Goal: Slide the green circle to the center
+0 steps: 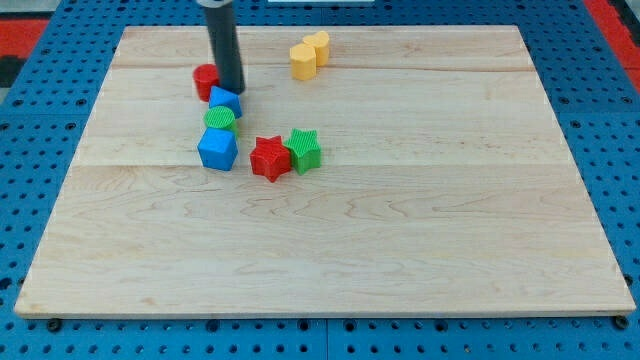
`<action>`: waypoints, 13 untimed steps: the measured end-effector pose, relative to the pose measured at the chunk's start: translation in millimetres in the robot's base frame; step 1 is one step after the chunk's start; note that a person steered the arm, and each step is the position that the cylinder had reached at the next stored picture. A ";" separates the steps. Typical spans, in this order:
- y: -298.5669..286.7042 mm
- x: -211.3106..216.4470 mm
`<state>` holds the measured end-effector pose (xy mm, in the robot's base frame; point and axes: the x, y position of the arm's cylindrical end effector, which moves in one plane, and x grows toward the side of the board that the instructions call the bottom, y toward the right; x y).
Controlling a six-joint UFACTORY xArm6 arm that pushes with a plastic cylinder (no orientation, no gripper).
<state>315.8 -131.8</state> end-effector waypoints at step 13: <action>28.8 78.7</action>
<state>394.5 -103.0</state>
